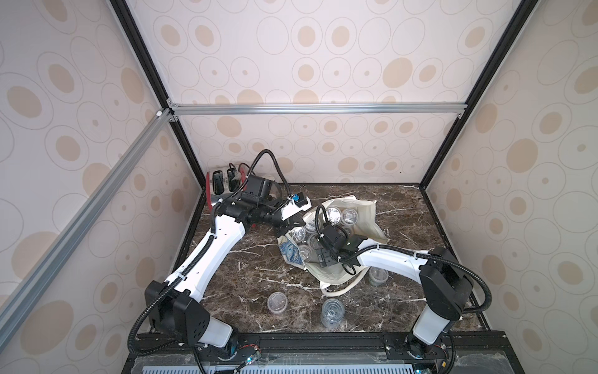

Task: Take out the seed jars from the canvas bag
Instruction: Pick up the seed jar from the canvas bag.

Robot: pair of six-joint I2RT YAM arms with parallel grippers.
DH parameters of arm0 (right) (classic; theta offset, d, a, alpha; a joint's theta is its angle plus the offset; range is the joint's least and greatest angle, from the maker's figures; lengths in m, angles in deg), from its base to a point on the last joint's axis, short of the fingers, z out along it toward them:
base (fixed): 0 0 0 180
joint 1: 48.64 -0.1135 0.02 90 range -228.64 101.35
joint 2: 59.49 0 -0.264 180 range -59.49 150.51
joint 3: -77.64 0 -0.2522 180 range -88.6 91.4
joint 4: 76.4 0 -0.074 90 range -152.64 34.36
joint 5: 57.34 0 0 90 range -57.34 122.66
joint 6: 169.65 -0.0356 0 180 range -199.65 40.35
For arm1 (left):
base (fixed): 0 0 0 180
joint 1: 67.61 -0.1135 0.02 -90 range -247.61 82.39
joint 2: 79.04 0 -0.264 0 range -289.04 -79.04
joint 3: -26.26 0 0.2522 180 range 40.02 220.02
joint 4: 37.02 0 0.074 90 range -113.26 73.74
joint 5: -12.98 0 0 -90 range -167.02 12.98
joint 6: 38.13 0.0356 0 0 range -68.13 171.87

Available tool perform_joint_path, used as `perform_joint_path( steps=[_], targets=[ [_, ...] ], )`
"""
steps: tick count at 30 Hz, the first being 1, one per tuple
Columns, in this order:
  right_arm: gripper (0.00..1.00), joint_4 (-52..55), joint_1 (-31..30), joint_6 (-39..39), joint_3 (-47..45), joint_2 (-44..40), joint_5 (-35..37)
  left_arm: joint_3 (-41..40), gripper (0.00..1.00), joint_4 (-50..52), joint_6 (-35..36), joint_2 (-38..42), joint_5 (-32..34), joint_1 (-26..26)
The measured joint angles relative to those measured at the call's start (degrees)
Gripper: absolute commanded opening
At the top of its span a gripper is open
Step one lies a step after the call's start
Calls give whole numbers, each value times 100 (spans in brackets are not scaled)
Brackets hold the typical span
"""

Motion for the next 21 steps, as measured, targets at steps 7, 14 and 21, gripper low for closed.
perform_joint_path(
  steps=[7,14,21],
  targets=[
    [78,-280,28,35,-273,-313,-72,0,0,31,15,2,4,0],
    [72,-420,109,48,-439,-662,-350,0,0,70,46,4,0,2],
    [70,-457,122,48,-527,-944,-588,0,0,81,63,4,0,2]
  ],
)
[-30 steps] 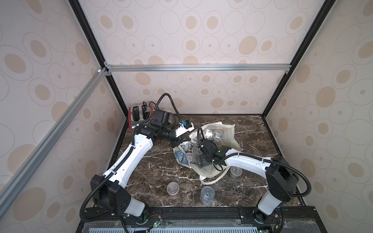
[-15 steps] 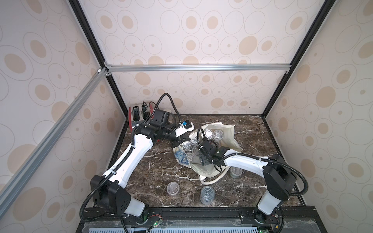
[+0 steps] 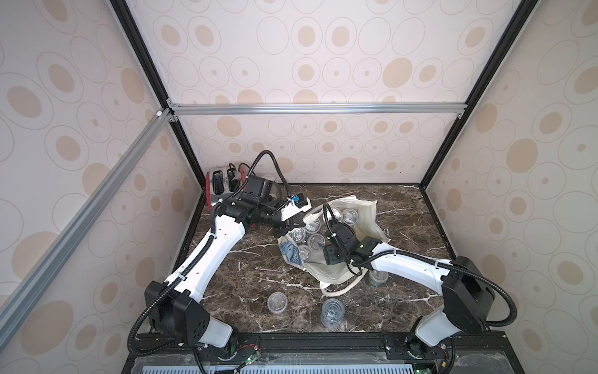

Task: Take out the seed jars from the canvas bag
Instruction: Pick up the seed jar from the canvas bag.

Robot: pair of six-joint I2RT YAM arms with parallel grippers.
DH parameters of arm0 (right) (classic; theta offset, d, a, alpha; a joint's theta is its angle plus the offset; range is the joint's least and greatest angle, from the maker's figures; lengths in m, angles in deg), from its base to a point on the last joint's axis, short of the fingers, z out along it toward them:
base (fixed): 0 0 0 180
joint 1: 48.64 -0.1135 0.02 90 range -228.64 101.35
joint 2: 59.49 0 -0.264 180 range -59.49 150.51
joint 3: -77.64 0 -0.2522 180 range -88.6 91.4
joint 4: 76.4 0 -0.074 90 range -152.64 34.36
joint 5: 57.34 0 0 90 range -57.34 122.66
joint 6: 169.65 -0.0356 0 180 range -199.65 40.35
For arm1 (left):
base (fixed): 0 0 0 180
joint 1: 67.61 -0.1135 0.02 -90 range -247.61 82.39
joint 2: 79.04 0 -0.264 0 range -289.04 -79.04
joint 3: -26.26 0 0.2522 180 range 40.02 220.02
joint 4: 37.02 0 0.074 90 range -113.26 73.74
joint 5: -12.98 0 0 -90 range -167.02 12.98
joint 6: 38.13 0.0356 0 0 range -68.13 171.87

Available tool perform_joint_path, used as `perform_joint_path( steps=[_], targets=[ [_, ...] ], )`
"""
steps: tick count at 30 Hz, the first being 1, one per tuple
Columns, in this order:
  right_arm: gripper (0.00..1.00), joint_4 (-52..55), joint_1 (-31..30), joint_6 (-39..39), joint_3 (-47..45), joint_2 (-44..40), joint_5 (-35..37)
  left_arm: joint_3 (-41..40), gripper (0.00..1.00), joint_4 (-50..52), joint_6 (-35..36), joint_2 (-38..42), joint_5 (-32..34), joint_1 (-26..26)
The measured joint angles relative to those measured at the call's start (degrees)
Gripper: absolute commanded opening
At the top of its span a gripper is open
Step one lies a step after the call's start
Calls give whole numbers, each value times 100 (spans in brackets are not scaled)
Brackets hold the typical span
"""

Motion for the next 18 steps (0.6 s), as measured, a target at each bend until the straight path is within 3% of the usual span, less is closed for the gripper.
perform_joint_path(
  steps=[11,18],
  targets=[
    [70,494,4,-83,59,-608,-42,0,0,9,61,9,9,0],
    [70,1384,4,-105,577,-1139,-295,17,0,-17,2,9,74,0]
  ],
)
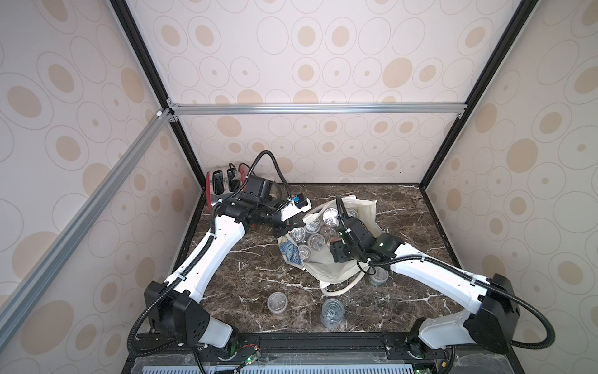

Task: Take out the seed jars from the canvas bag
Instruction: Pick up the seed jar from the canvas bag, then place the seed jar at the center of the board.

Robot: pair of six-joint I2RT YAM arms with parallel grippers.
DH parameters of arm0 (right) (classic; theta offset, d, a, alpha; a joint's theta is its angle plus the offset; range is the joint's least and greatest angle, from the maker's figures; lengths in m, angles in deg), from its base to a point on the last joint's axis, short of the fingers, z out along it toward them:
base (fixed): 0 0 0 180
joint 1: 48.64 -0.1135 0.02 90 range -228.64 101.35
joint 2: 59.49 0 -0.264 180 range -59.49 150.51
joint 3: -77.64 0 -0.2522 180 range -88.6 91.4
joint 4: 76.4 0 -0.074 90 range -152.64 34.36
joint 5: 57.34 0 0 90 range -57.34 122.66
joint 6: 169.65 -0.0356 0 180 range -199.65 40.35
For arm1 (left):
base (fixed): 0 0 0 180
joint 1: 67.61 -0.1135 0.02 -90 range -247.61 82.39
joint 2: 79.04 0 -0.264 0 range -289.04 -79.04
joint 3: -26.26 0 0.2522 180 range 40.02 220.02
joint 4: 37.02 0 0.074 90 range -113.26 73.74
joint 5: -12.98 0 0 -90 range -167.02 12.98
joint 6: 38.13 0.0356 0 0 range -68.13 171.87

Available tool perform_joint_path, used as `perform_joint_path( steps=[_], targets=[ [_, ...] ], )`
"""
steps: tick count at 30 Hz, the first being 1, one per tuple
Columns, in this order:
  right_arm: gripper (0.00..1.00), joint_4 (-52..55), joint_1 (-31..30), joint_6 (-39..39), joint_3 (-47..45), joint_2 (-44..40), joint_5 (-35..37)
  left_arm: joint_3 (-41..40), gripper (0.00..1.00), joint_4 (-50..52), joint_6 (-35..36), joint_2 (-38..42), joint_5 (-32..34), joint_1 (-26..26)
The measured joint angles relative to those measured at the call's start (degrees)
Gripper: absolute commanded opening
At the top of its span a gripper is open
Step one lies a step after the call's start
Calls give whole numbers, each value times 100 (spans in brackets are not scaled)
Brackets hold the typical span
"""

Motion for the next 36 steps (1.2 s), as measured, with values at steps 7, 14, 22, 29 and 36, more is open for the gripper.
perform_joint_path(
  steps=[7,14,22,29,36],
  targets=[
    [68,782,0,262,732,-944,-850,234,0,-11,-160,-63,315,0],
    [62,1646,-22,905,1019,-1294,-2218,566,0,-70,-267,-293,693,-2],
    [63,2787,-57,1272,695,-1692,-3047,662,0,-131,-431,-334,1023,-39],
    [63,2994,-72,1143,-120,-1996,-3279,702,0,-251,-553,-420,1163,-66],
    [64,2796,-87,610,-1064,-1954,-2691,828,0,-271,-590,-538,1217,-79]
  ],
)
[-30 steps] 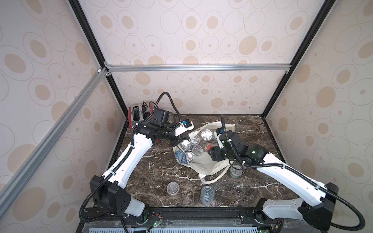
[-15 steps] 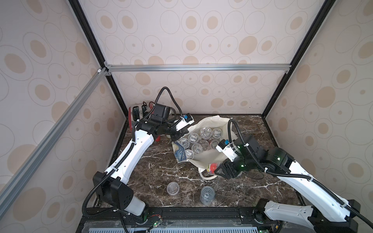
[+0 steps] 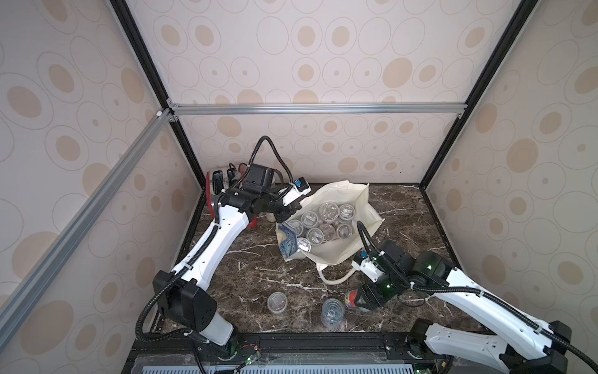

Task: Take out the seed jars from the canvas bag
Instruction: Place the seed jar at the center of the board.

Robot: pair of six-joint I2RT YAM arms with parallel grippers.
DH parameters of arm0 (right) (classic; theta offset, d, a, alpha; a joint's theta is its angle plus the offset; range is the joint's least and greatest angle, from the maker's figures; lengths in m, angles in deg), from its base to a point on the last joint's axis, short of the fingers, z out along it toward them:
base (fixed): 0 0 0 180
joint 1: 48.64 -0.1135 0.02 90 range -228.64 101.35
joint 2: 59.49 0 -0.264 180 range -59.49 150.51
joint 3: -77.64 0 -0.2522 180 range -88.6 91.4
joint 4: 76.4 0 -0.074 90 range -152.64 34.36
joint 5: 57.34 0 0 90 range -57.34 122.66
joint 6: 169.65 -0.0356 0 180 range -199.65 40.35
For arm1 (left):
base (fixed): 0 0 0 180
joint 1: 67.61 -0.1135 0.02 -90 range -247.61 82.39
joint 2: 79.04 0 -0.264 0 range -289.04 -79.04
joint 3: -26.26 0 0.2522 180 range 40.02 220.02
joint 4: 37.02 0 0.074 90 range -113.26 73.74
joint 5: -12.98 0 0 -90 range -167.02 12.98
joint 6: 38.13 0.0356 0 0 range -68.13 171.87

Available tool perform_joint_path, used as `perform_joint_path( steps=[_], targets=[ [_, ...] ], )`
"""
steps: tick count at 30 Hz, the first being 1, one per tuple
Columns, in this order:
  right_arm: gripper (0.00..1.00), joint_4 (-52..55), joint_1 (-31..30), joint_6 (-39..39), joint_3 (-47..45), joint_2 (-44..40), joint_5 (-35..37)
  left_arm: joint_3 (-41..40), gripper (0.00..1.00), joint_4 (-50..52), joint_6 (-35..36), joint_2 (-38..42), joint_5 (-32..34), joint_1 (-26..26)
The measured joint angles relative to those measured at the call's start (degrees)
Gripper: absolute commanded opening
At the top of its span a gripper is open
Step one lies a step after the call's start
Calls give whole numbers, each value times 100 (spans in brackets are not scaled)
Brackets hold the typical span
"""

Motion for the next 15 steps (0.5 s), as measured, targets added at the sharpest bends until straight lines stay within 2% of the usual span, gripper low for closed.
perform_joint_path(
  steps=[8,15],
  targets=[
    [63,-293,0,-750,-710,245,608,0,0,9,0,0,-9,0],
    [70,-431,0,-1027,-831,973,907,-17,0,61,2,13,-125,0]
  ],
)
